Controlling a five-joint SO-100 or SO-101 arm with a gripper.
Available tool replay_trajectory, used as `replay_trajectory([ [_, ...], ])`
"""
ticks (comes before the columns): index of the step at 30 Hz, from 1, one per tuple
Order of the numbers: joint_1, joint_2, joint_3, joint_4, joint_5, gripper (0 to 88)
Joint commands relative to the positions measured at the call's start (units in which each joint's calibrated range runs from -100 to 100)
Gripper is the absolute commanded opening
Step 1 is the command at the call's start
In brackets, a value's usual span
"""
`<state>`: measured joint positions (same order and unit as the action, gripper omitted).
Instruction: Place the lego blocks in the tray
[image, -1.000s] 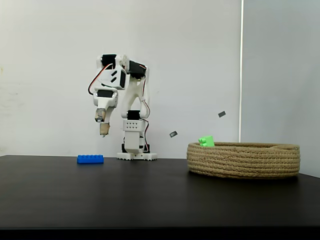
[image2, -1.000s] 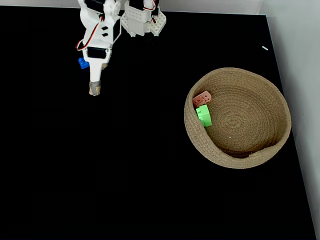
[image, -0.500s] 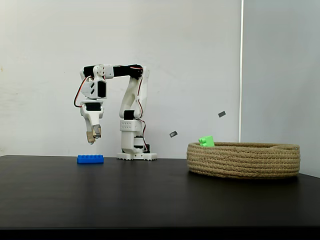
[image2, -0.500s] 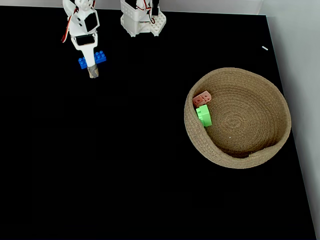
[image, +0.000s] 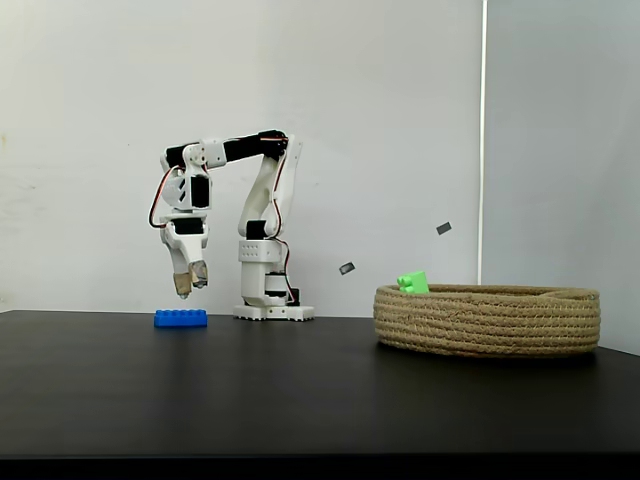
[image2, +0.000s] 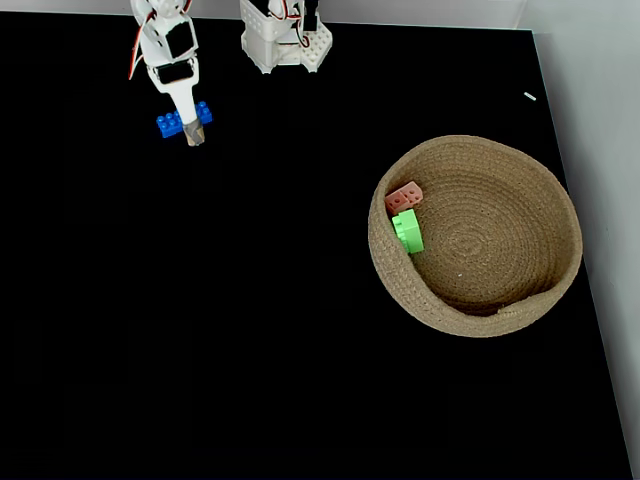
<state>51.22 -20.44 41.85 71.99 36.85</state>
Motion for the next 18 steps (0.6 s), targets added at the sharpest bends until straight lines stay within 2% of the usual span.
replay_trajectory([
  [1, 1.62, -2.86, 0.70, -3.06, -0.15, 44.8],
  [18, 1.95, -1.23, 12.01, -17.88, -1.51, 40.8],
])
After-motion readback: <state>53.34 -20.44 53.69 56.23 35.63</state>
